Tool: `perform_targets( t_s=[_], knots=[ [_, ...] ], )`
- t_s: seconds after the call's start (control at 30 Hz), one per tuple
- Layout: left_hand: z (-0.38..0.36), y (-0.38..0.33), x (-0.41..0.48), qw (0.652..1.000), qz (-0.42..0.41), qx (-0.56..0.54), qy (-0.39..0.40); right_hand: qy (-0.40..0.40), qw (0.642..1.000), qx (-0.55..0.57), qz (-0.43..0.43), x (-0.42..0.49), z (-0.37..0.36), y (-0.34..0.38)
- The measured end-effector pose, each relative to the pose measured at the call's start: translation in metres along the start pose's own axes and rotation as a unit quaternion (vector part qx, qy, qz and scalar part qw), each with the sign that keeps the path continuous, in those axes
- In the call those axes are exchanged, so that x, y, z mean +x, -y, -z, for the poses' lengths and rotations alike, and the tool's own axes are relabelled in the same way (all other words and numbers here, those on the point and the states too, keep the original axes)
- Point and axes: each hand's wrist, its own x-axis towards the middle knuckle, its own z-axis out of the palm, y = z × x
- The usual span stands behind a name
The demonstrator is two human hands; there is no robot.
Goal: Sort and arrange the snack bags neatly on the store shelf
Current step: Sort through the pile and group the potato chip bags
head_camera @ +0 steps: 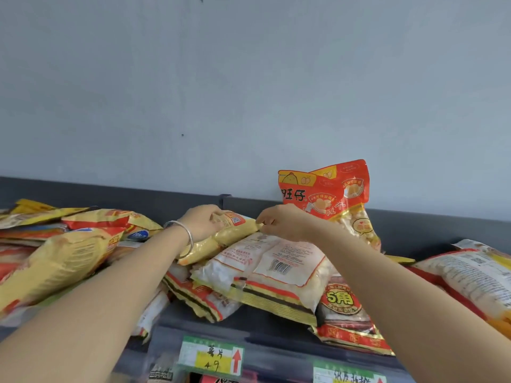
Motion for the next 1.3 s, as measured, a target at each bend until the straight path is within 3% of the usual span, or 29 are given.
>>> perform_targets(
  t_s=[0.3, 0.5, 0.57, 0.7, 0.87, 1.0, 1.13, 1.2, 1.3],
  knots=[
    [-0.012, 0.054, 0.012, 0.995, -0.030, 0.064, 0.066, 0.066, 0.997, -0.019, -0.042, 0.043, -0.017, 0.031],
    [-0.018, 0.058, 0.020, 0.984, -0.030, 0.176, -0.015, 0.114, 0.985, -0.026, -0.127, 0.026, -0.022, 0.037],
    [-0.022, 0.052, 0.019, 0.982, -0.070, 0.169, -0.051, 0.104, 0.982, -0.040, -0.150, 0.019, -0.024, 0.037],
    [-0.028, 0.027, 0.010, 0.962, -0.251, 0.074, -0.077, 0.049, 0.978, 0.008, -0.200, -0.001, -0.024, 0.036],
    [-0.035, -0.011, -0.016, 0.924, -0.339, -0.064, 0.163, -0.054, 0.954, 0.035, -0.292, -0.038, -0.006, 0.018],
    [-0.040, -0.031, -0.035, 0.873, -0.409, 0.053, 0.259, -0.058, 0.928, 0.017, -0.368, -0.067, 0.001, 0.002],
    [-0.053, -0.041, -0.050, 0.842, -0.454, 0.225, 0.184, -0.061, 0.912, 0.069, -0.400, -0.082, -0.005, 0.001],
    [-0.054, -0.043, -0.051, 0.865, -0.446, 0.196, 0.117, -0.077, 0.914, 0.079, -0.390, -0.085, -0.007, 0.000],
    [-0.044, -0.044, -0.042, 0.915, -0.400, 0.053, -0.006, -0.130, 0.905, 0.134, -0.382, -0.096, -0.007, -0.004]
  ],
)
